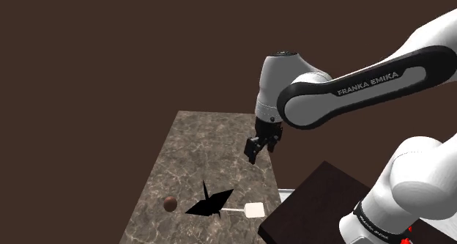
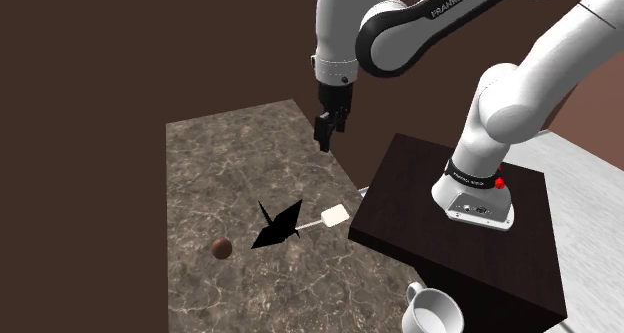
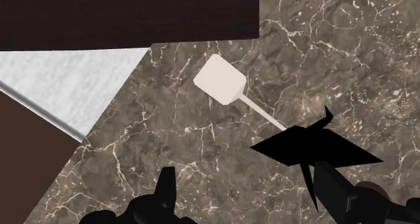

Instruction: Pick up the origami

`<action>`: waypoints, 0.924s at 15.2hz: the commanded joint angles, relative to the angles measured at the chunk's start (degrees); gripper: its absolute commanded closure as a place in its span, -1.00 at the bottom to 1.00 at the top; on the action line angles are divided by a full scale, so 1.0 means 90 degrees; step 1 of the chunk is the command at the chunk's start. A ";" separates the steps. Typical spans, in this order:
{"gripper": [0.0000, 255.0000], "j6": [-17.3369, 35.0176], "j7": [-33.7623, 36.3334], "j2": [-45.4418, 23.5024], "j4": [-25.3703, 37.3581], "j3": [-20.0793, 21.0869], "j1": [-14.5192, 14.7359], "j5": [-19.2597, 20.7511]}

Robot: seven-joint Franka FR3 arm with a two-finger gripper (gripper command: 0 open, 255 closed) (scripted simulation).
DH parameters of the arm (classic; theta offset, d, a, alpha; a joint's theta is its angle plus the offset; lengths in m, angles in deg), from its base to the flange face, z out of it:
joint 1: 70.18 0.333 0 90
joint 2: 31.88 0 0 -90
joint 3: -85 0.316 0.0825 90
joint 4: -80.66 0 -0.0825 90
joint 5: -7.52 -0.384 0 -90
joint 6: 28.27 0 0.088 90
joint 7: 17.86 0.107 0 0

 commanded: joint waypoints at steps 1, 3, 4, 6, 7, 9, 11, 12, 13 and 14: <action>-1.00 0.0444 0.0343 -0.0545 0.0105 0.0285 -0.0029 0.0052; -1.00 0.0819 0.0720 -0.1058 0.0229 0.0556 -0.0069 0.0184; -1.00 0.1000 0.0929 -0.1328 0.0304 0.0686 -0.0096 0.0286; -1.00 0.1341 0.1396 -0.1893 0.0482 0.0927 -0.0157 0.0580; -1.00 0.1499 0.1657 -0.2188 0.0584 0.1031 -0.0183 0.0775; -1.00 0.1778 0.2235 -0.2800 0.0819 0.1188 -0.0211 0.1263; -1.00 0.1996 0.2865 -0.3428 0.1096 0.1230 -0.0151 0.1846; -1.00 0.2079 0.3179 -0.3740 0.1250 0.1196 -0.0072 0.2146; -1.00 0.2147 0.3481 -0.4047 0.1415 0.1133 0.0035 0.2435; -1.00 0.2201 0.3764 -0.4346 0.1590 0.1047 0.0165 0.2704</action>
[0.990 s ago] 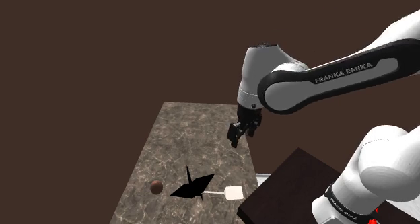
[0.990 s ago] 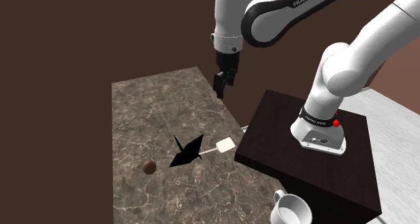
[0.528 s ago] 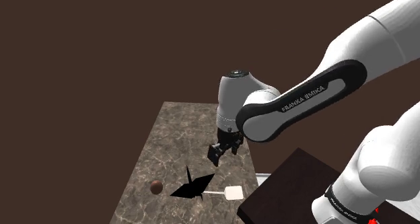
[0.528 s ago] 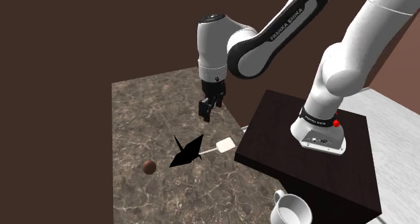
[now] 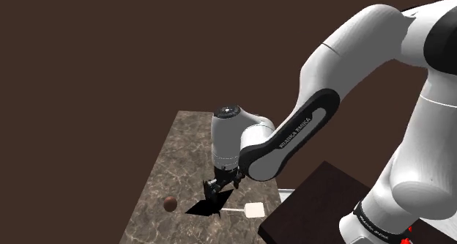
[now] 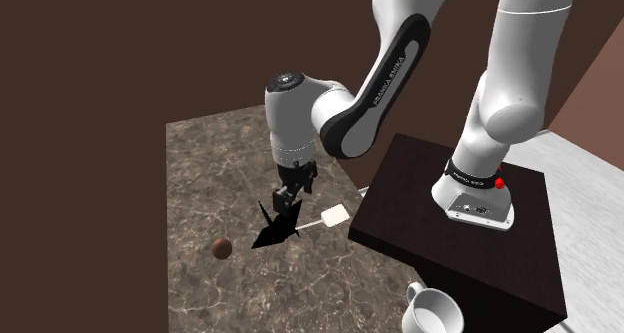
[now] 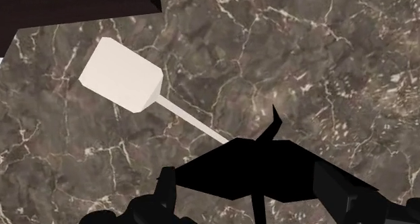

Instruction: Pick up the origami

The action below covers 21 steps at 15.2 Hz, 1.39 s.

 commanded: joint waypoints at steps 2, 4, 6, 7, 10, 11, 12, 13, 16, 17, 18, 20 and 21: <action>-1.00 0.0135 0.0830 -0.0895 0.0563 -0.0278 0.0415 0.0772; -1.00 0.0164 0.1061 -0.1198 0.0786 -0.0424 0.0614 0.0971; -1.00 0.0292 0.1155 -0.1362 0.0806 -0.0525 0.0690 0.1107; -1.00 0.0355 0.1202 -0.1444 0.0819 -0.0576 0.0728 0.1176; -1.00 0.0541 0.1339 -0.1692 0.0865 -0.0735 0.0848 0.1374; -1.00 0.0636 0.1409 -0.1823 0.0895 -0.0819 0.0911 0.1475; -1.00 0.0636 0.1408 -0.1823 0.0895 -0.0820 0.0913 0.1473; -1.00 0.0636 0.1408 -0.1823 0.0894 -0.0821 0.0913 0.1473; 1.00 0.0626 0.1401 -0.1815 0.0896 -0.0814 0.0908 0.1465; 1.00 0.0626 0.1401 -0.1816 0.0898 -0.0814 0.0909 0.1465; 1.00 0.0625 0.1401 -0.1815 0.0897 -0.0814 0.0908 0.1465; 1.00 0.0625 0.1401 -0.1815 0.0897 -0.0814 0.0908 0.1465; 1.00 0.0625 0.1401 -0.1815 0.0897 -0.0814 0.0908 0.1465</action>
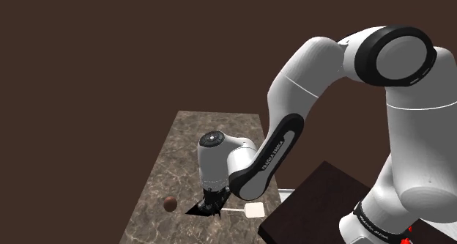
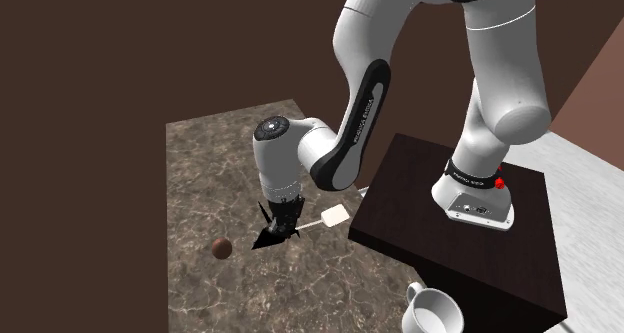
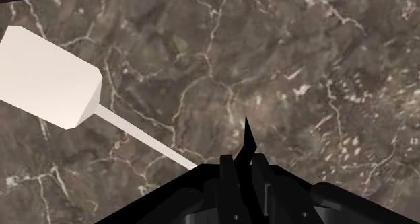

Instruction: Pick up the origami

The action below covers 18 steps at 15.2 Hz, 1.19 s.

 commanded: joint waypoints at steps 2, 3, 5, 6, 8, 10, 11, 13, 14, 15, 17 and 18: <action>1.00 0.0012 0.0007 -0.0008 -0.0002 -0.0007 0.0005 0.0008; 1.00 -0.0048 -0.0037 0.0075 -0.0022 0.0047 -0.0037 -0.0054; 1.00 -0.0171 -0.0126 0.0240 -0.0055 0.0156 -0.0119 -0.0182; 1.00 -0.0233 -0.0171 0.0323 -0.0070 0.0209 -0.0160 -0.0248; 1.00 -0.0359 -0.0264 0.0487 -0.0095 0.0313 -0.0237 -0.0384; 1.00 -0.0488 -0.0359 0.0651 -0.0114 0.0412 -0.0311 -0.0522; 1.00 -0.0554 -0.0408 0.0732 -0.0122 0.0460 -0.0347 -0.0593; 1.00 -0.0686 -0.0505 0.0894 -0.0132 0.0551 -0.0415 -0.0735; 1.00 -0.0754 -0.0554 0.0975 -0.0134 0.0594 -0.0446 -0.0806; 1.00 -0.0822 -0.0603 0.1056 -0.0135 0.0636 -0.0477 -0.0878; 1.00 -0.0961 -0.0701 0.1215 -0.0132 0.0713 -0.0534 -0.1022; 1.00 -0.0972 -0.0709 0.1228 -0.0132 0.0718 -0.0537 -0.1033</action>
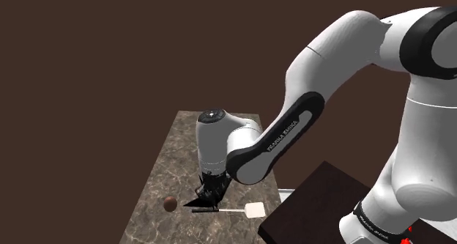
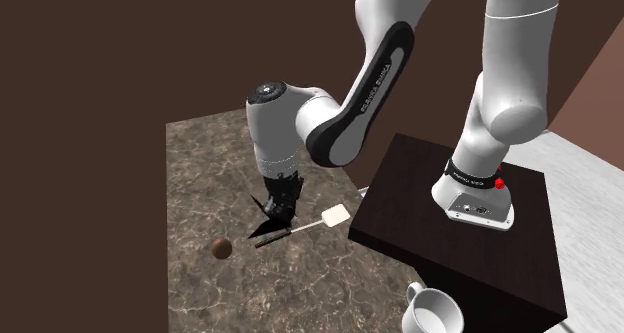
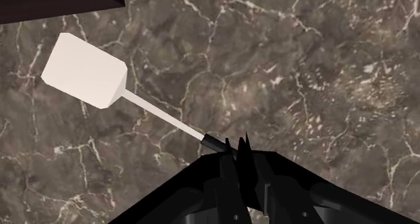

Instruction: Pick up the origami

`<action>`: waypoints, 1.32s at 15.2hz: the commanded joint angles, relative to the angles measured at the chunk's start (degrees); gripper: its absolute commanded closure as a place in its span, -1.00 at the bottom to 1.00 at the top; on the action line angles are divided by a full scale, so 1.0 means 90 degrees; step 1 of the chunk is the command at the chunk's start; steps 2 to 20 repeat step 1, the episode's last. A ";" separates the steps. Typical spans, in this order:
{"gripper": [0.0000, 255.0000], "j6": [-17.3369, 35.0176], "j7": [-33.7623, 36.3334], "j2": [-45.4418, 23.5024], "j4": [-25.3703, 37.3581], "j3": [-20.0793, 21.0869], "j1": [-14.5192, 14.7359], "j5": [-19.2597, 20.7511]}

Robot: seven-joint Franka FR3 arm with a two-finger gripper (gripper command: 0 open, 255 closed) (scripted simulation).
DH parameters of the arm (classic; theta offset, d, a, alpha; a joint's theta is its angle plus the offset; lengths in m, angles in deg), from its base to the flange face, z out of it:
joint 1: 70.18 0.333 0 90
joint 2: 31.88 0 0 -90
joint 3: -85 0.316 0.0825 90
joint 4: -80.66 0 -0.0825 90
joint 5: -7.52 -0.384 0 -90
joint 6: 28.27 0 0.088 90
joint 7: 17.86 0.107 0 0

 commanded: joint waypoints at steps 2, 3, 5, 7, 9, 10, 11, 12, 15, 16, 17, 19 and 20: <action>1.00 -0.0034 -0.0047 0.0067 -0.0024 0.0026 -0.0030 -0.0055; 1.00 -0.0034 -0.0047 0.0067 -0.0024 0.0026 -0.0030 -0.0055; 1.00 -0.0034 -0.0047 0.0067 -0.0024 0.0026 -0.0030 -0.0055; 1.00 -0.0034 -0.0047 0.0067 -0.0024 0.0026 -0.0030 -0.0055; 1.00 -0.0034 -0.0047 0.0067 -0.0024 0.0026 -0.0030 -0.0055; 1.00 -0.0034 -0.0047 0.0067 -0.0024 0.0026 -0.0030 -0.0055; 1.00 -0.0034 -0.0047 0.0067 -0.0024 0.0026 -0.0030 -0.0055; 1.00 -0.0034 -0.0047 0.0067 -0.0024 0.0026 -0.0030 -0.0055; 1.00 -0.0034 -0.0047 0.0067 -0.0024 0.0026 -0.0030 -0.0055; 1.00 -0.0034 -0.0047 0.0067 -0.0024 0.0026 -0.0030 -0.0055; 1.00 -0.0034 -0.0047 0.0067 -0.0024 0.0026 -0.0030 -0.0055; 1.00 -0.0034 -0.0047 0.0067 -0.0024 0.0026 -0.0030 -0.0055; 1.00 -0.0034 -0.0047 0.0067 -0.0024 0.0026 -0.0030 -0.0055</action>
